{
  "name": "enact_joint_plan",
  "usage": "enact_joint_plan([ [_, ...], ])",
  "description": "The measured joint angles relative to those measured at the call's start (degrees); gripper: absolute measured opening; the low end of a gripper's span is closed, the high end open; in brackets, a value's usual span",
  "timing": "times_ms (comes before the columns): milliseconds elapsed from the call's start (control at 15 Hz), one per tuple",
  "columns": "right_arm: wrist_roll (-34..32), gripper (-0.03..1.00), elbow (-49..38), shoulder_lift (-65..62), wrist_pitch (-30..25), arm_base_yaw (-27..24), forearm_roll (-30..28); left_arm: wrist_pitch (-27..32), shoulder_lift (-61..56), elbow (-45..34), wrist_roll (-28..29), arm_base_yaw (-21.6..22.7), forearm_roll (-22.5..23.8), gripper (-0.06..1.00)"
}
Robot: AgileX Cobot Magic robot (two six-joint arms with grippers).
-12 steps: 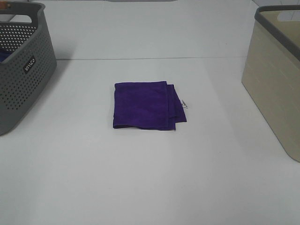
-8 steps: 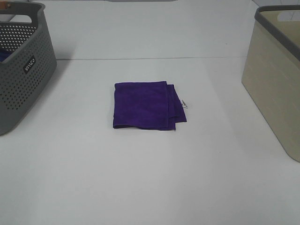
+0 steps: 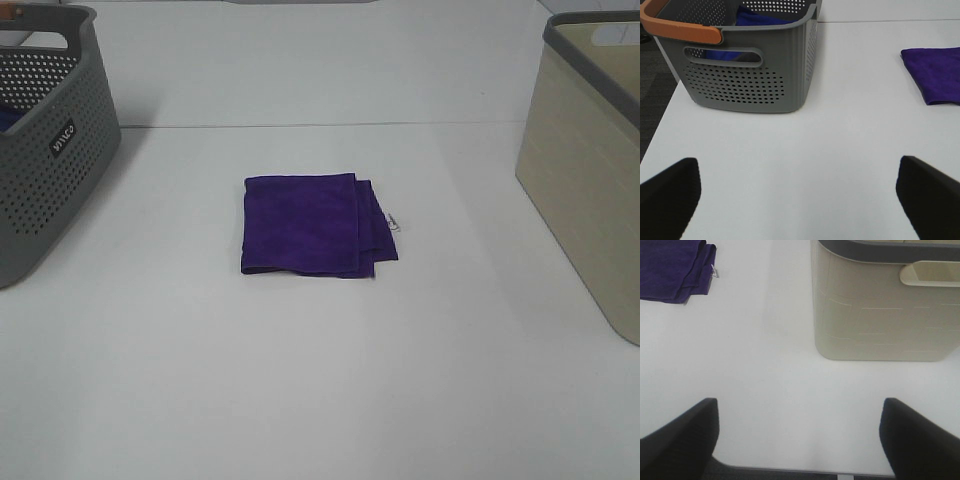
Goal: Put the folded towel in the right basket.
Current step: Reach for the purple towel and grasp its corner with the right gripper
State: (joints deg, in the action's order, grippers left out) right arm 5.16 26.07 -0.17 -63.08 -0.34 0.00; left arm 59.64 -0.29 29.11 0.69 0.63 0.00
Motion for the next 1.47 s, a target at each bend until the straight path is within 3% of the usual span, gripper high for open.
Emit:
enact_joint_plan([
  [1467, 0.1, 0.85, 0.0, 0.0, 0.0, 0.0, 0.0, 0.0, 0.0, 0.0, 0.0, 0.0, 0.0, 0.99],
])
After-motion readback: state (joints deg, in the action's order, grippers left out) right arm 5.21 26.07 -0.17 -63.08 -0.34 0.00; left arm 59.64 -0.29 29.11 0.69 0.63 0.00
